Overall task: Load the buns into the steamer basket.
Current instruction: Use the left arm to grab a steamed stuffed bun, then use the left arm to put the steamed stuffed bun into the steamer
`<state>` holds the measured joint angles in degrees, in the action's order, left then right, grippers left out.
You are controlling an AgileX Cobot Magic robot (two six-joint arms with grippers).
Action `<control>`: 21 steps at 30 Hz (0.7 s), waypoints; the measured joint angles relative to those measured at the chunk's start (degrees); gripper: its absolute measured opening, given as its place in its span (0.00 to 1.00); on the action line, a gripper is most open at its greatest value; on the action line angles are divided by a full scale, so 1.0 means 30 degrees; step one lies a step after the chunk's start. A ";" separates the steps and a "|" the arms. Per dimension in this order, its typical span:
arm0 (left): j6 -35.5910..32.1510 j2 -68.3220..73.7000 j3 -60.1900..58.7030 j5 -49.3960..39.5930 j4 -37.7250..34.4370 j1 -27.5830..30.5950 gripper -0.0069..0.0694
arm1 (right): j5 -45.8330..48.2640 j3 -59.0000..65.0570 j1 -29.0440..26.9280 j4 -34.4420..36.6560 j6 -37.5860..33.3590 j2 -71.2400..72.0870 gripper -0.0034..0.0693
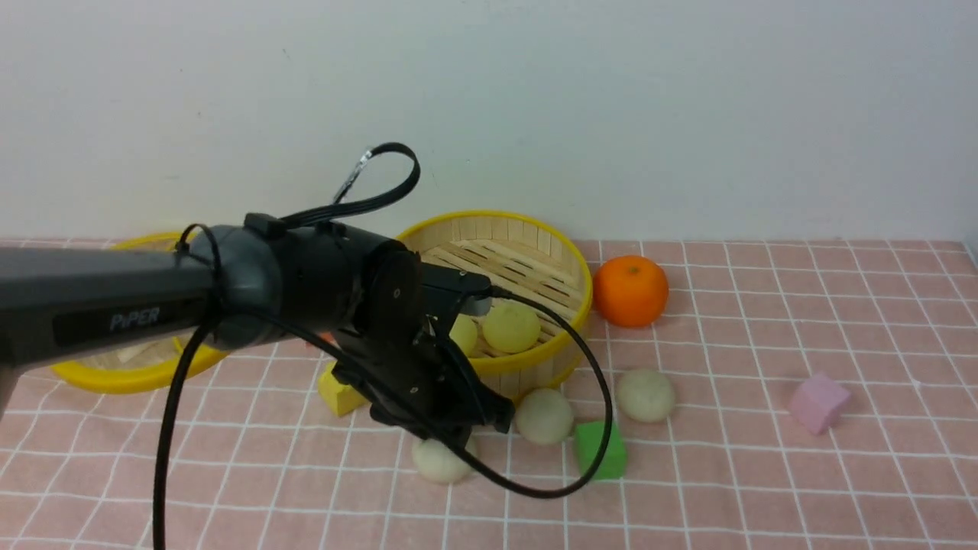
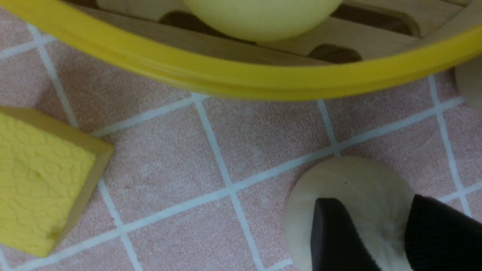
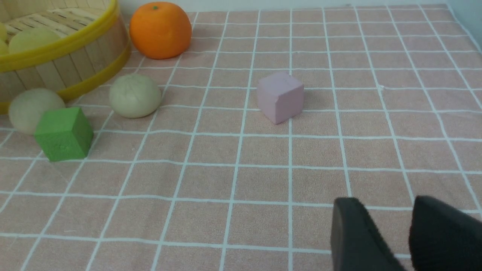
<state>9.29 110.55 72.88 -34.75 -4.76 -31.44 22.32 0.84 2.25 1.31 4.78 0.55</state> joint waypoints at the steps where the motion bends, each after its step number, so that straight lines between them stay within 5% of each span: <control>1: 0.0000 0.0097 0.0000 0.0018 0.0000 0.0000 0.47 | 0.0000 0.0000 0.0000 0.0000 0.0000 0.0000 0.38; 5: 0.0000 0.0135 0.0000 -0.0127 0.0000 0.0000 0.38 | 0.0000 0.0000 0.0000 0.0000 0.0000 0.0000 0.38; 10: 0.0000 -0.0428 0.0000 -0.1072 -0.0055 0.0000 0.12 | 0.0000 0.0000 0.0000 -0.0018 0.0000 0.0000 0.38; 21: 0.0000 -0.2997 0.3953 -0.1740 0.1251 0.0000 0.09 | 0.0000 0.0000 0.0000 -0.0018 0.0000 0.0000 0.38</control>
<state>9.29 101.56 84.74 -39.97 -1.01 -31.44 22.32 0.84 2.25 1.26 4.78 0.55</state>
